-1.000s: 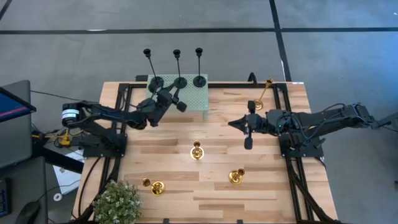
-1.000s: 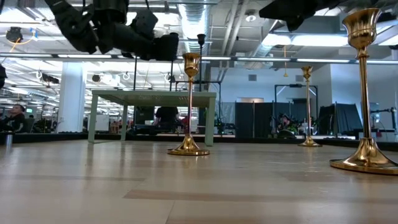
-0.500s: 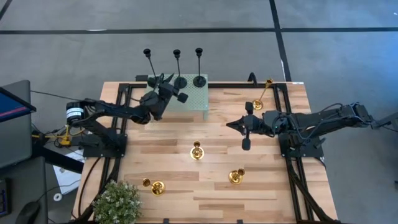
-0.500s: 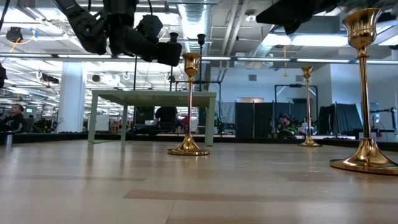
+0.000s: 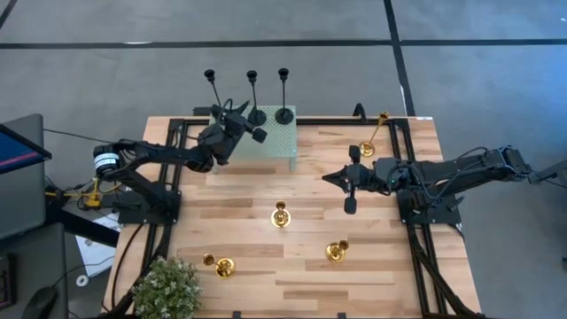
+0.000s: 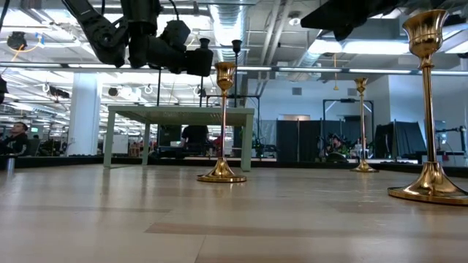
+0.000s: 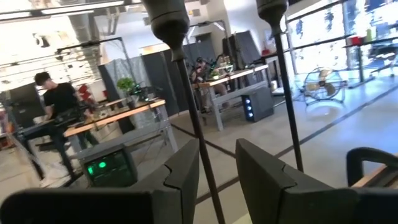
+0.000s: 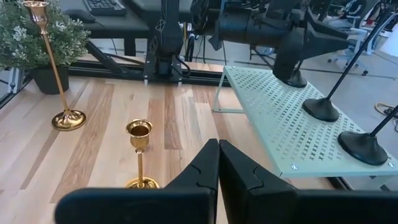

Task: Pick & Place candle stick holders
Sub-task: Adjust the black candle holder on the shelf

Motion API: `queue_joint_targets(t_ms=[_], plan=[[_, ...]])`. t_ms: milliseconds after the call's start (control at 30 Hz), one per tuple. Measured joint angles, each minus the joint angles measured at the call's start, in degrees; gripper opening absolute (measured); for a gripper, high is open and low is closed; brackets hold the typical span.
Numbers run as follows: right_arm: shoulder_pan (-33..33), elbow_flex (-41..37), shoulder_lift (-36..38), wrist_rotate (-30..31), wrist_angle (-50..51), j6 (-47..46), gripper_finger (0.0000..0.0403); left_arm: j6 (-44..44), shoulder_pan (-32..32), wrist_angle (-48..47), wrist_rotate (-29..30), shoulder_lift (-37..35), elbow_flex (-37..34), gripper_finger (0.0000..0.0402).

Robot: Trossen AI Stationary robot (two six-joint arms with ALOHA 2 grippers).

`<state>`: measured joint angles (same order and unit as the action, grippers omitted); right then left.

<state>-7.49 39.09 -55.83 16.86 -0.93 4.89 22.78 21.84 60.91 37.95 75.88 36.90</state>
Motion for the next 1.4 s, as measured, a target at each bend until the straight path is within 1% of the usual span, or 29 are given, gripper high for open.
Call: queue_joint_targets(t_ms=[167, 300, 467, 700, 867, 1400], plan=[[0.0, 0.0, 0.0, 0.0, 0.0, 0.0, 0.0, -0.56, 1.32, -0.01, -0.85, -0.07, 0.91, 0.0106], [0.0, 0.0, 0.0, 0.0, -0.03, 0.02, 0.0, -0.7, 2.37, 0.01, -3.21, 0.03, 1.36, 0.0106], [0.0, 0.0, 0.0, -0.02, -1.01, 0.04, 0.0, -0.76, 3.09, -0.01, -4.15, 2.88, 3.21, 0.0106], [-0.04, 0.0, 0.0, -0.04, -1.01, 0.04, 0.0, 0.67, 3.59, -0.02, -3.34, 6.5, 5.46, 0.0106], [-0.04, 0.0, 0.0, -0.04, -0.91, 0.06, 0.0, 1.15, 3.72, 0.01, -0.14, 6.6, 5.54, 0.0106], [-0.04, 0.0, 0.0, -0.06, -0.57, 0.1, 0.0, 1.35, 4.18, 0.03, -0.05, 6.6, 5.54, 0.0106]])
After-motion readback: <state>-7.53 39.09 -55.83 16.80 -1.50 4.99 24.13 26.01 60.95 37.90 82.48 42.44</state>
